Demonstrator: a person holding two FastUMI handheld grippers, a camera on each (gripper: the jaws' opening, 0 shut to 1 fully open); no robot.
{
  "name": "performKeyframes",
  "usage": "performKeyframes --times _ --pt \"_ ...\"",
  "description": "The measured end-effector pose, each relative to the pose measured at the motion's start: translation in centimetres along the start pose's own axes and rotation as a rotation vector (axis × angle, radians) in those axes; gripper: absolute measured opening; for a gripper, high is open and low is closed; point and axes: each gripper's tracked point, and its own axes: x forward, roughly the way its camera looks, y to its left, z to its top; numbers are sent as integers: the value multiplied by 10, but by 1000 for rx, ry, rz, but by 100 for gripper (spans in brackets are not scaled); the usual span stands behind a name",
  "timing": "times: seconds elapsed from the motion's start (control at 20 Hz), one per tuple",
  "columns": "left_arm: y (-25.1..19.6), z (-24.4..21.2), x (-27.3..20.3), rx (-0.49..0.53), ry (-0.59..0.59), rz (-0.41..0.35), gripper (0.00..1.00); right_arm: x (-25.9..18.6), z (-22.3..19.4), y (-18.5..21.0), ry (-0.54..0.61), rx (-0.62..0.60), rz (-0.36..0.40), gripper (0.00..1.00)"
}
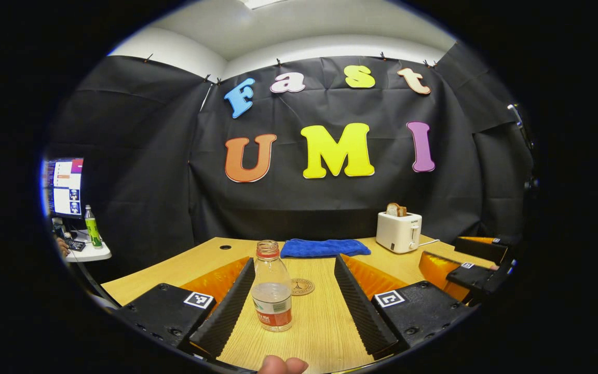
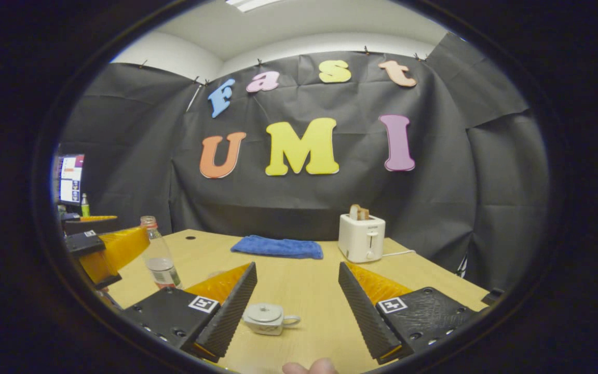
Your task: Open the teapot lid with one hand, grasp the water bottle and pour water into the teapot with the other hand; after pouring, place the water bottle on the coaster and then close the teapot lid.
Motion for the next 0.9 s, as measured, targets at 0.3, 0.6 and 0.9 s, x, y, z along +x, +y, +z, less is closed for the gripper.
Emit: performKeyframes --times 0.3,0.6,0.9 --pt "8 1 0 -8 0 20 96 22 -38 17 66 -29 22 95" --pt "28 6 0 -20 -6 51 97 49 -69 29 137 -44 25 95" --pt "38 6 2 -34 0 67 97 65 -86 41 185 -73 37 71"
